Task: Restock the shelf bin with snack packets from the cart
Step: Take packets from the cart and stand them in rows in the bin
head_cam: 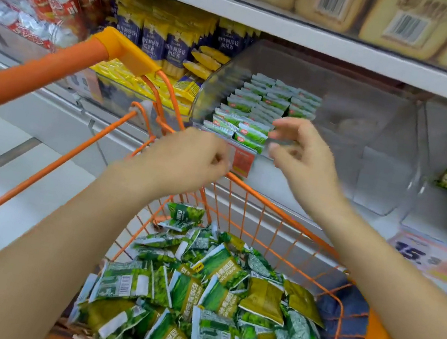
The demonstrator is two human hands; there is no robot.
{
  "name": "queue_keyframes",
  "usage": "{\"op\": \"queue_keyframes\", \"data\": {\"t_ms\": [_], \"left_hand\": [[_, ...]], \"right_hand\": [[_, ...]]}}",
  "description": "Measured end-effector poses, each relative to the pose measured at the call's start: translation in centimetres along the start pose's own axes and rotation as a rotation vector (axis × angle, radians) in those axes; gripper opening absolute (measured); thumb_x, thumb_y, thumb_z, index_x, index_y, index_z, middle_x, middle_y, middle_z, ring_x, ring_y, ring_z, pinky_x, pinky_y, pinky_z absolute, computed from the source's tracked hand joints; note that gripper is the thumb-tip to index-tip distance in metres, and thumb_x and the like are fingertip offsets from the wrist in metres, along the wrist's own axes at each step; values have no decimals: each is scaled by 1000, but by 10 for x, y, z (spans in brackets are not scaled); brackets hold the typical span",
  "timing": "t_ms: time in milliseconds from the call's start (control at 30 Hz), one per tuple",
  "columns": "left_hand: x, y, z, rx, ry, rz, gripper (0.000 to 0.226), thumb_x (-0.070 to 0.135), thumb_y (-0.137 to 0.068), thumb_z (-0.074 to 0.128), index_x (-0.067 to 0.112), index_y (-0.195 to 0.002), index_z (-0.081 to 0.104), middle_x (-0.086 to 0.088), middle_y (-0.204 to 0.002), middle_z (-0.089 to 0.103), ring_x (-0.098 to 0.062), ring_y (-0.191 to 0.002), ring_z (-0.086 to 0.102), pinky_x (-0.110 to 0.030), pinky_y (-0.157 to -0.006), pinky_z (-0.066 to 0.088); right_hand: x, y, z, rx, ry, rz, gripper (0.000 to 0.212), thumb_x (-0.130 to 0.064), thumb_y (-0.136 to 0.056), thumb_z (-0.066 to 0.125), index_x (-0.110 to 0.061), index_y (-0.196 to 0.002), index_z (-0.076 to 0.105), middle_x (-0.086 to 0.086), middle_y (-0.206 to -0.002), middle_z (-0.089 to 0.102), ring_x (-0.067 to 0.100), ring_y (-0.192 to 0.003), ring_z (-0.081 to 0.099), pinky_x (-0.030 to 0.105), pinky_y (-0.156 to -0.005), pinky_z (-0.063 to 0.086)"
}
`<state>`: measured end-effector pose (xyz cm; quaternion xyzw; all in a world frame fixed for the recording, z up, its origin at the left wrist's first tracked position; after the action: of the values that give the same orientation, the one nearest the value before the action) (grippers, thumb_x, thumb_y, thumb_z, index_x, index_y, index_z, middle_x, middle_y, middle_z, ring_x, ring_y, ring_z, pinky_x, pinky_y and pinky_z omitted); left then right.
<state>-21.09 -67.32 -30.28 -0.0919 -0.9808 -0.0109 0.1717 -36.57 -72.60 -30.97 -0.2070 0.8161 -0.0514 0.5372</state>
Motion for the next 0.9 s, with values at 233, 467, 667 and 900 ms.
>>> {"op": "queue_keyframes", "data": {"t_ms": [233,467,667,900], "left_hand": [[-55,45,93,-696,-368,-211,39,30,-95,56,11,-65,43,-2,-58,40,-15,-47,40,-27,-50,38],[-57,56,113,-853,-283,-306,39,26,-90,64,11,-60,45,0,-57,51,-13,-49,52,-31,-60,50],[-53,52,113,-751,-457,-189,34,11,-90,54,11,-58,44,1,-54,43,-13,-49,37,-25,-48,33],[-22,44,30,-495,399,-145,17,19,-94,61,4,-92,69,3,-54,65,-10,-53,64,-23,-48,48]], "right_hand": [[-2,46,52,-488,767,-183,49,-50,-97,38,-30,-141,29,-2,-128,55,24,-101,60,36,-77,49],[4,48,49,-553,689,-141,45,-51,-96,39,-28,-134,39,-3,-113,62,20,-91,59,39,-79,50],[2,51,46,-542,668,-141,42,-52,-96,38,-26,-128,46,-5,-105,64,18,-89,60,37,-76,50],[-12,48,28,-380,311,-154,43,-57,-92,40,-31,-118,61,-16,-114,63,-3,-105,52,21,-90,41]]}}
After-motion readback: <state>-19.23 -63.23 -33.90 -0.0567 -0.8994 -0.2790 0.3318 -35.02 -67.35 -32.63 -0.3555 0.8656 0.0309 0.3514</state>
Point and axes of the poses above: each hand's wrist, its own y-axis away from the middle knuckle, its own z-axis out of the palm, x = y × z, the point moved 7 cm from there along -y, towards the middle knuckle
